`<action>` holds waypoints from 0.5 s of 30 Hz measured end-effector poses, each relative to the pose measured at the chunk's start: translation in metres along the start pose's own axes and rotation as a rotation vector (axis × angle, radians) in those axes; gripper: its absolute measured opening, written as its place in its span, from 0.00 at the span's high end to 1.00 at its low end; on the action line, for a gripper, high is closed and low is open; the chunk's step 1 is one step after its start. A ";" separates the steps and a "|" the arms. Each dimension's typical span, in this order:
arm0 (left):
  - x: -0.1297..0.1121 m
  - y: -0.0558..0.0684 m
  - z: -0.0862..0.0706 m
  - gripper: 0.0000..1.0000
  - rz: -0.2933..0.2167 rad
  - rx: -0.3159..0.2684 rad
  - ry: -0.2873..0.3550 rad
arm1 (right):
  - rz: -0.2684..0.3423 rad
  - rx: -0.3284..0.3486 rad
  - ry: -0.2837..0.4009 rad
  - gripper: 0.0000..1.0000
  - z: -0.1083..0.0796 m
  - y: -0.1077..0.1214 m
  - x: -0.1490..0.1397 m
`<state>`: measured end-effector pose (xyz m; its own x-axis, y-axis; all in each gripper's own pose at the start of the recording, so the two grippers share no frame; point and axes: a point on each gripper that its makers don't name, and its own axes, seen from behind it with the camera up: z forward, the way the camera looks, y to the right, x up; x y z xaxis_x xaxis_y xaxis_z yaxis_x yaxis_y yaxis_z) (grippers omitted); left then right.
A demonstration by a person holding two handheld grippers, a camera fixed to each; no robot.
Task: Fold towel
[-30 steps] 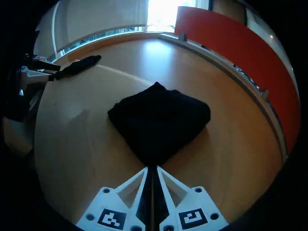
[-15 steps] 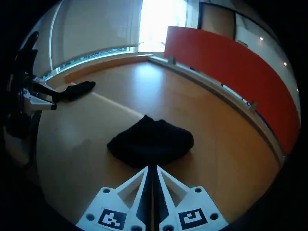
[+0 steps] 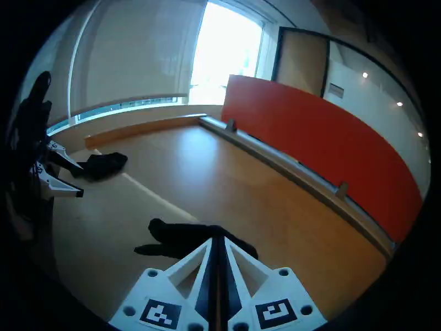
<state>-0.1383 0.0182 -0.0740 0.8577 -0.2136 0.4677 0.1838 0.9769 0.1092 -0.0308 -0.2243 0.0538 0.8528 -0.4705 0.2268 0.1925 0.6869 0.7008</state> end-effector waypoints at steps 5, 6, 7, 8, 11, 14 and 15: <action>0.008 0.004 -0.001 0.08 0.007 -0.009 0.013 | -0.012 -0.024 0.029 0.98 -0.015 0.011 0.021; 0.010 0.004 -0.001 0.08 0.009 -0.011 0.015 | -0.014 -0.029 0.033 0.98 -0.018 0.013 0.025; 0.011 0.005 -0.001 0.08 0.010 -0.013 0.017 | -0.016 -0.033 0.038 0.98 -0.021 0.014 0.029; 0.012 0.006 -0.001 0.08 0.011 -0.015 0.019 | -0.018 -0.037 0.044 0.98 -0.024 0.017 0.033; 0.016 0.007 -0.001 0.08 0.014 -0.021 0.022 | -0.019 -0.053 0.058 0.98 -0.034 0.023 0.043; 0.020 0.009 -0.001 0.08 0.018 -0.027 0.025 | -0.012 -0.072 0.071 0.98 -0.043 0.031 0.051; 0.021 0.009 -0.001 0.08 0.019 -0.029 0.026 | -0.008 -0.079 0.075 0.98 -0.047 0.034 0.053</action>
<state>-0.1181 0.0227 -0.0641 0.8733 -0.1954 0.4464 0.1811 0.9806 0.0749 0.0437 -0.2001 0.0582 0.8843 -0.4356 0.1678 0.2348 0.7258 0.6466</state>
